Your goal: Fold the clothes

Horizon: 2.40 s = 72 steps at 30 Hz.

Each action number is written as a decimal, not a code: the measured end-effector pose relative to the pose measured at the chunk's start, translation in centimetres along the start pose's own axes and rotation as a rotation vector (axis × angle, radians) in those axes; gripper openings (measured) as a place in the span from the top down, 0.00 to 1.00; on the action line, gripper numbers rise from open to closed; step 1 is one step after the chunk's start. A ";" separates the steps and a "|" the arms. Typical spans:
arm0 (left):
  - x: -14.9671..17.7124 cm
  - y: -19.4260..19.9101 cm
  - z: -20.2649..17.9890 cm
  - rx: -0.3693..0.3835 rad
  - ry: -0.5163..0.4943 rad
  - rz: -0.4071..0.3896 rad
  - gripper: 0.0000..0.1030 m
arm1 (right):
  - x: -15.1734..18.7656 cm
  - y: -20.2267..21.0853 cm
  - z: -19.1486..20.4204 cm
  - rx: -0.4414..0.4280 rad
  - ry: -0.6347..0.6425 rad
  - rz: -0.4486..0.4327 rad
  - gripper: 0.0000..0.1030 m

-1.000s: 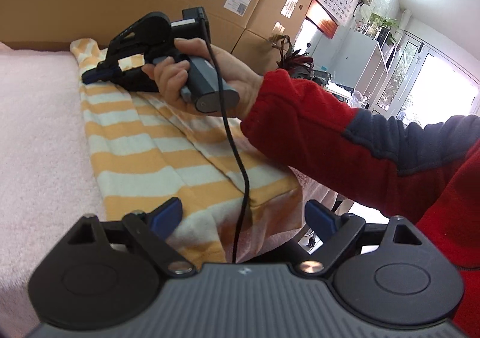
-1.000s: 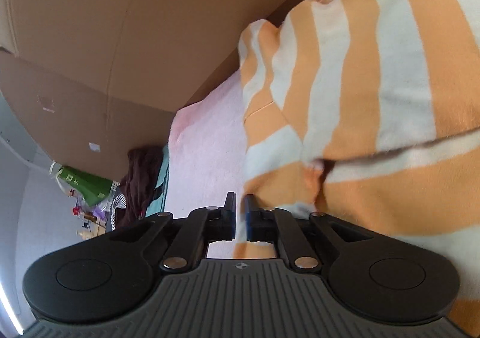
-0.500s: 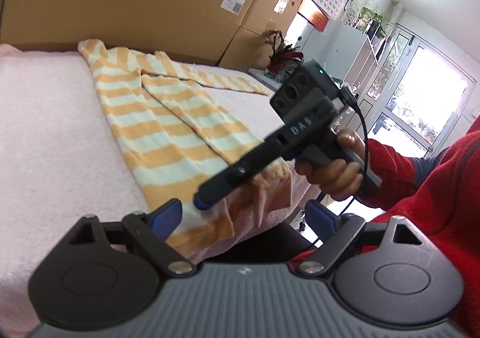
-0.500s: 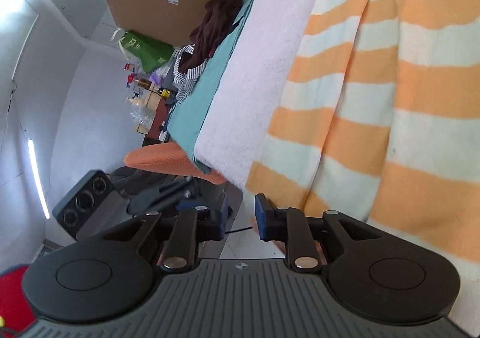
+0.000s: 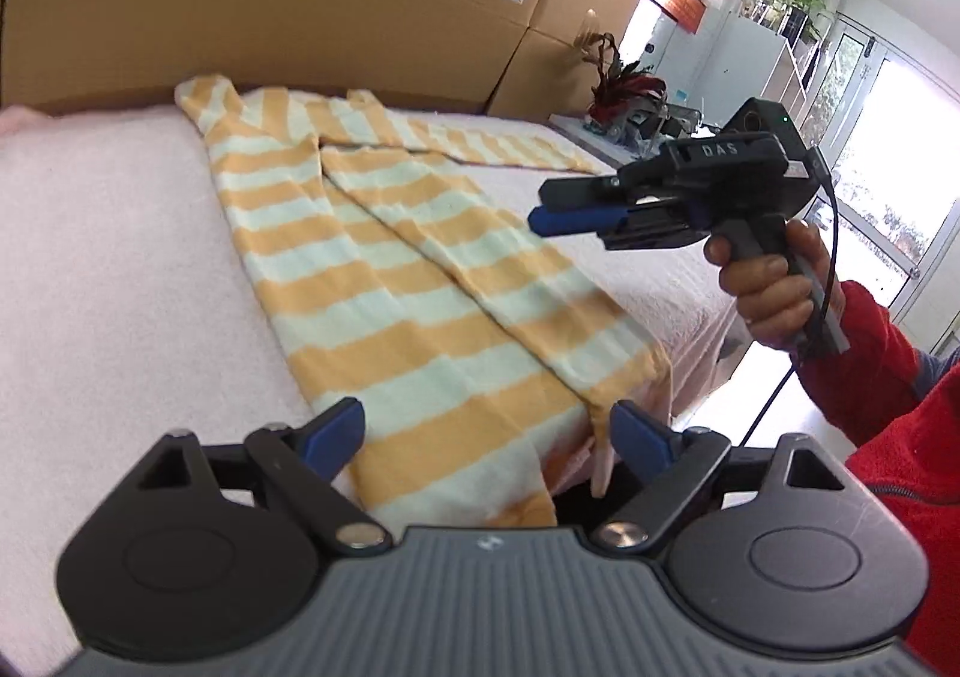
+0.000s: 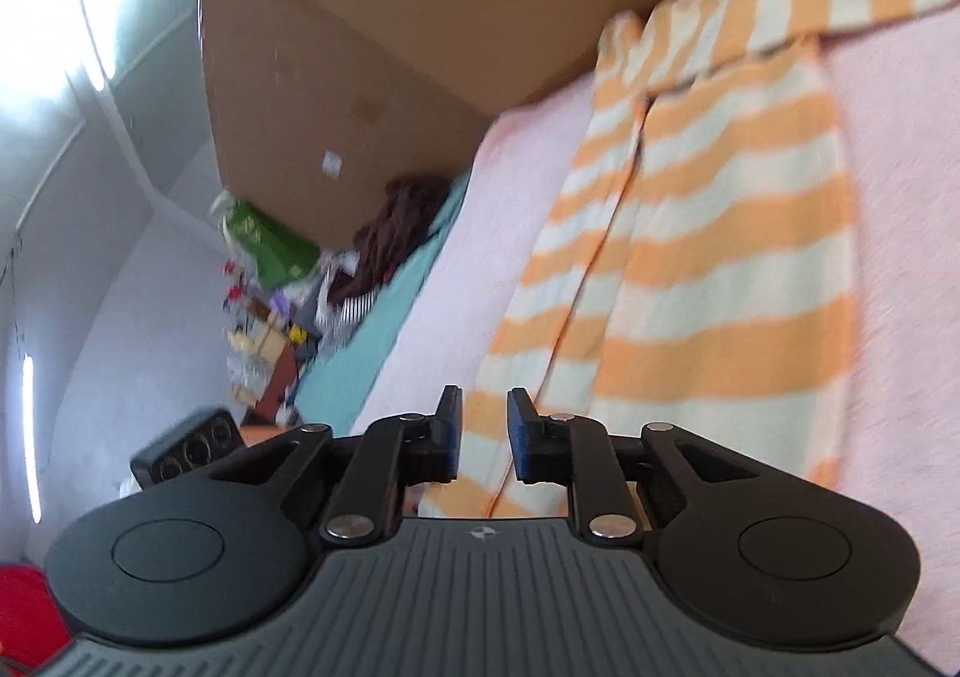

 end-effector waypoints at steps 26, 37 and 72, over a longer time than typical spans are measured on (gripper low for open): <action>-19.3 -21.1 11.6 -0.046 -0.143 -0.012 0.02 | -17.8 15.1 -14.2 0.437 -0.581 -0.721 0.71; -17.9 -26.0 14.3 0.062 -0.034 0.048 0.02 | -19.8 15.0 -14.6 0.496 -0.528 -0.836 0.71; -19.6 -31.1 10.2 0.131 -0.146 0.063 0.03 | -19.3 15.8 -15.8 0.189 -0.373 -0.900 0.91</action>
Point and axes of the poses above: each gripper's, at about its wrist camera, not at the fingertips, and y roughly against the way its jaws point, z to its left, x to its underside, the point moved 7 cm from there along -y, roughly the way its jaws point, and after that the axes turned 13 degrees about -y, right-handed, at the moved point
